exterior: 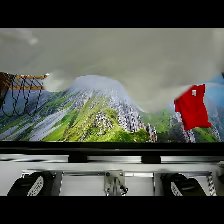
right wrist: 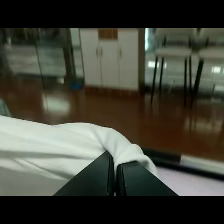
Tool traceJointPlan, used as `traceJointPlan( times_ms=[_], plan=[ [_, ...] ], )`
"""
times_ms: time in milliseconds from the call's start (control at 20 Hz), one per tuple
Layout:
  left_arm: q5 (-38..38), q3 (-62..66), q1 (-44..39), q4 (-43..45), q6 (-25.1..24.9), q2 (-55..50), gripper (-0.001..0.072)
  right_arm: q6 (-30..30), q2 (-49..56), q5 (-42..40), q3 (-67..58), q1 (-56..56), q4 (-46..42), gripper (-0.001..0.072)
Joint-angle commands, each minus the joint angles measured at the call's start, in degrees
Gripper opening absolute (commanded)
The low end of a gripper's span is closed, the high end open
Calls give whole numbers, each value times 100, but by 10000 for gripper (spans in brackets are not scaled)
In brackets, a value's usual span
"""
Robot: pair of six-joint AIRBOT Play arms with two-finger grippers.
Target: Fold the shirts.
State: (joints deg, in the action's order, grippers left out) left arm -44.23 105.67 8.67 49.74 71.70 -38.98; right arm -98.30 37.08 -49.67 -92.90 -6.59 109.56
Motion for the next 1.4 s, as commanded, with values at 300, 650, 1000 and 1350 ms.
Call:
traceJointPlan(
  times_ms=[300,650,1000,1350],
  plan=[
    [-1539,-304,190,1891,1134,402,39,485,302,-2118,-415,-2,-1093,67],
    [-1416,-2662,188,2116,828,-802,39,579,3368,-3272,-411,-2,-1091,67],
    [-632,-3254,166,942,850,-3095,39,1314,6057,-1248,-411,-2,-15,67],
    [-966,-3254,166,461,988,-4024,41,1572,6260,-962,-413,-2,289,83]
  ],
)
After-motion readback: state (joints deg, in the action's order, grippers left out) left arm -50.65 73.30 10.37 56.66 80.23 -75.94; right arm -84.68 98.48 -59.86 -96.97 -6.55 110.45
